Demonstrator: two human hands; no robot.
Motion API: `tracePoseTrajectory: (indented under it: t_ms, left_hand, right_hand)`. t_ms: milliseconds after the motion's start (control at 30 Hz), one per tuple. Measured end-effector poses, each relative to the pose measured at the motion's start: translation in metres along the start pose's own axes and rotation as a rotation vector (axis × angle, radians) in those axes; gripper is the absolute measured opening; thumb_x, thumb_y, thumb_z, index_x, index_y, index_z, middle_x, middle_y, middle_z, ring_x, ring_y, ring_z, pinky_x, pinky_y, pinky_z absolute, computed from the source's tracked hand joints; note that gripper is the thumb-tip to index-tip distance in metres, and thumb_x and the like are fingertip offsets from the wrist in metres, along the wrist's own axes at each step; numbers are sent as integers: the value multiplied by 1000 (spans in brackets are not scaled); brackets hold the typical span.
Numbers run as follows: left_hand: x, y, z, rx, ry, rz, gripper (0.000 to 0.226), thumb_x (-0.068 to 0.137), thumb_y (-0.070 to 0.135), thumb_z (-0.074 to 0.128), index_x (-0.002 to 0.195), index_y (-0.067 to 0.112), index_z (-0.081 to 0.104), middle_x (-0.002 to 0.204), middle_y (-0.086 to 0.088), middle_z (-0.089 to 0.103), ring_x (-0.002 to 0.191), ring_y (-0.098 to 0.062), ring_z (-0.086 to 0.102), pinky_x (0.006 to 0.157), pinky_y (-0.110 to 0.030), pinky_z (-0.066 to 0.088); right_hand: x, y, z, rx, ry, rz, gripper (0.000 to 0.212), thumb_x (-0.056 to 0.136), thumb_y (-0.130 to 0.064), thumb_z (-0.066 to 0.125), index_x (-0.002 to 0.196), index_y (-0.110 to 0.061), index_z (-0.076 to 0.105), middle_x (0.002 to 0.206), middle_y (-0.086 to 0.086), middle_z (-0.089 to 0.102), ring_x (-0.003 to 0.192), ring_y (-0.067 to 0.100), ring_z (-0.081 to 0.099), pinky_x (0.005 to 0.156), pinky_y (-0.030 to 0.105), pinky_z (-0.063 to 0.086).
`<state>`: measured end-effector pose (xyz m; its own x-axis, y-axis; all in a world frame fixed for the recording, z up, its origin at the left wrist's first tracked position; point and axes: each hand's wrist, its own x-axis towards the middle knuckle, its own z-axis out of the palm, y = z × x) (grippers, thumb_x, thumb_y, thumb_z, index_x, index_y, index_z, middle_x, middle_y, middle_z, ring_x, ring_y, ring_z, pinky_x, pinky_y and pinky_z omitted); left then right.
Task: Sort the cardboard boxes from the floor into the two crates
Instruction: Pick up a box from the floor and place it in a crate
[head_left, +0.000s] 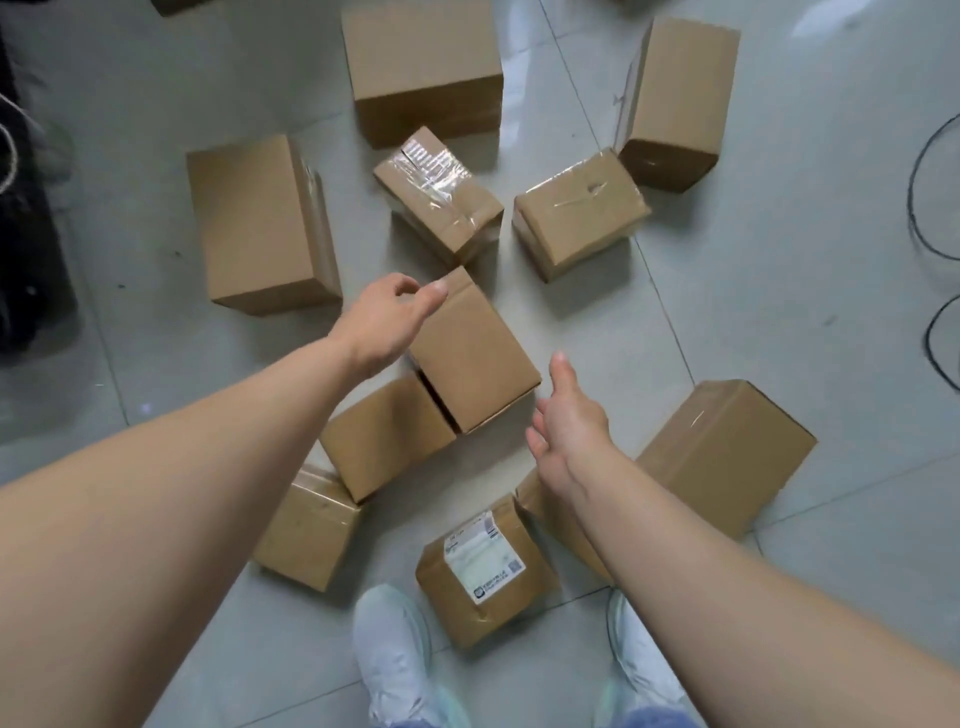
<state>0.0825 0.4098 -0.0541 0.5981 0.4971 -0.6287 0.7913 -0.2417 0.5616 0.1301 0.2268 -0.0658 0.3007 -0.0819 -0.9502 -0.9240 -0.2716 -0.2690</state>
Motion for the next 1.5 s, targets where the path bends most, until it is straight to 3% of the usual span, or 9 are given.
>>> tracePoseTrajectory:
  t_ms: [300, 467, 633, 767, 967, 1133, 1267, 1433, 1500]
  left_hand:
    - [77, -49, 42, -9, 22, -85, 68, 94, 51, 45, 147, 10, 31, 152, -9, 34, 135, -25, 37, 103, -31, 30]
    - [85, -42, 46, -118, -11, -134, 57, 94, 52, 46, 131, 9, 53, 133, -8, 54, 103, -17, 48, 85, -26, 35]
    - [54, -9, 26, -233, 25, -119, 56, 93, 52, 47, 131, 11, 55, 136, -4, 54, 121, -19, 50, 95, -27, 37]
    - [10, 36, -12, -309, 20, -144, 58, 92, 54, 48, 130, 12, 57, 136, -3, 54, 123, -21, 50, 105, -34, 37]
    - [-83, 117, -95, -469, 62, -188, 62, 87, 60, 48, 124, 12, 59, 124, -4, 60, 112, -24, 56, 104, -44, 41]
    - [-176, 197, -170, -659, 101, -242, 77, 69, 69, 51, 119, 11, 61, 122, -7, 63, 112, -32, 59, 103, -49, 42]
    - [-261, 260, -223, -780, 163, -204, 57, 84, 61, 52, 111, 12, 62, 110, -6, 66, 91, -25, 59, 83, -36, 42]
    - [-367, 316, -270, -891, 302, -123, 37, 92, 54, 47, 84, 20, 60, 61, 11, 66, 56, -8, 62, 60, -24, 46]
    - [-406, 327, -280, -935, 360, -103, 39, 91, 55, 47, 80, 20, 60, 63, 8, 64, 58, -10, 59, 60, -24, 47]
  right_hand:
    - [89, 30, 29, 69, -75, 93, 79, 86, -65, 51, 147, -18, 33, 150, 0, 39, 138, 22, 35, 112, 38, 27]
    - [98, 21, 37, 79, -127, 50, 67, 88, -62, 50, 135, -15, 43, 129, 1, 59, 117, 19, 55, 109, 39, 38]
    - [61, -12, 14, 30, -96, -29, 56, 88, -61, 51, 123, -18, 47, 108, 1, 65, 97, 18, 62, 94, 39, 51]
    - [-2, -57, -4, -57, -64, -98, 54, 87, -66, 48, 115, -19, 48, 97, -4, 63, 87, 13, 61, 63, 28, 47]
    - [-136, -139, -17, -156, -103, -261, 62, 84, -69, 49, 123, -20, 50, 105, -2, 63, 86, 15, 64, 53, 26, 49]
    - [-266, -196, -34, -188, -161, -420, 62, 83, -67, 51, 124, -20, 52, 113, 0, 62, 96, 20, 63, 85, 42, 55]
    - [-378, -223, -57, -219, -205, -512, 68, 83, -68, 51, 128, -18, 50, 116, 2, 60, 97, 21, 62, 88, 45, 53]
    - [-492, -241, -91, -259, -276, -615, 83, 74, -74, 49, 133, -15, 48, 124, 2, 57, 107, 24, 60, 93, 46, 51]
    - [-526, -240, -104, -272, -289, -684, 73, 76, -73, 49, 124, -18, 52, 117, -1, 59, 102, 20, 59, 89, 40, 50]
